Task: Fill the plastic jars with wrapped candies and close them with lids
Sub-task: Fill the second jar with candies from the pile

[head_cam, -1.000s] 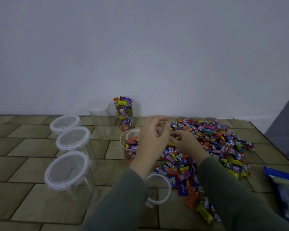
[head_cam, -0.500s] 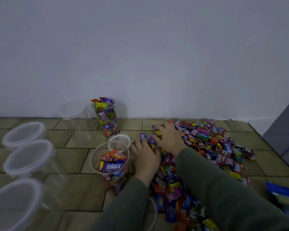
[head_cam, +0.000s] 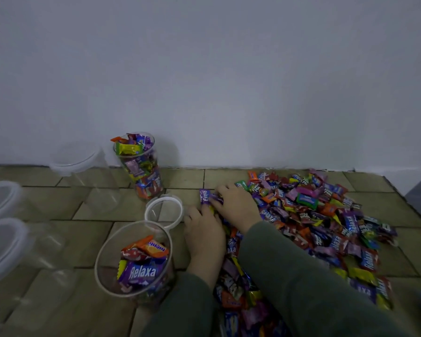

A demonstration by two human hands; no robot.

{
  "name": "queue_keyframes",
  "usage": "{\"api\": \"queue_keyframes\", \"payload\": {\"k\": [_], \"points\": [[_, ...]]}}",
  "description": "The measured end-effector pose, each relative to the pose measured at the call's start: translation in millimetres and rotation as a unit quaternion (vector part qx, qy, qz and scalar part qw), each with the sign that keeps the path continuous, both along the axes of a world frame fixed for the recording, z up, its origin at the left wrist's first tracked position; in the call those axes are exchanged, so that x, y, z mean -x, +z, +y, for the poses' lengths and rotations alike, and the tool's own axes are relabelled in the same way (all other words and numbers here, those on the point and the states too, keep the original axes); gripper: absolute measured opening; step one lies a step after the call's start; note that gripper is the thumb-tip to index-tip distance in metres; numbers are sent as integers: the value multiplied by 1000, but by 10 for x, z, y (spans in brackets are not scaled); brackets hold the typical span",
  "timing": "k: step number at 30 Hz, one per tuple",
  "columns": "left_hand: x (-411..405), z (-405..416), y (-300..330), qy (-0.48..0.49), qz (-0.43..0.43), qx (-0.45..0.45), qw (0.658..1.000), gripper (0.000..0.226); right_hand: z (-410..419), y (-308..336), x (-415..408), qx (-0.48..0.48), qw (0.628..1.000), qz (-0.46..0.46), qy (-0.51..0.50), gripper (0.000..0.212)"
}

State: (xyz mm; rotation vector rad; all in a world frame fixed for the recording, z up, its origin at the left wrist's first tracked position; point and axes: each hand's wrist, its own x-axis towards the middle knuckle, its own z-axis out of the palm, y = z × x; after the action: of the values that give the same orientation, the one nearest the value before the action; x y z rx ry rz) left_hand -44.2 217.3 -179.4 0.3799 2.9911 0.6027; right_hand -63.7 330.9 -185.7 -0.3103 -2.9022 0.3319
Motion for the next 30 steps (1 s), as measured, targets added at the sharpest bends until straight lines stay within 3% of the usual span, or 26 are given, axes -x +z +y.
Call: {"api": "queue_keyframes", "payload": {"k": [3, 8, 19, 24, 30], "points": [[21, 32, 32, -2, -12, 1, 1000, 30, -4, 7, -10, 39, 999, 10, -14, 39], [2, -1, 157, -5, -49, -6, 999, 29, 33, 92, -64, 216, 976, 15, -35, 33], [-236, -51, 463, -54, -3, -184, 982, 23, -41, 527, -432, 400, 885, 223, -82, 40], [-362, -97, 758, -51, 18, -248, 967, 21, -47, 831, -680, 529, 779, 304, -148, 34], [-551, -249, 1092, -96, 106, -341, 929, 21, -119, 1238, -856, 684, 588, 378, -209, 31]]}}
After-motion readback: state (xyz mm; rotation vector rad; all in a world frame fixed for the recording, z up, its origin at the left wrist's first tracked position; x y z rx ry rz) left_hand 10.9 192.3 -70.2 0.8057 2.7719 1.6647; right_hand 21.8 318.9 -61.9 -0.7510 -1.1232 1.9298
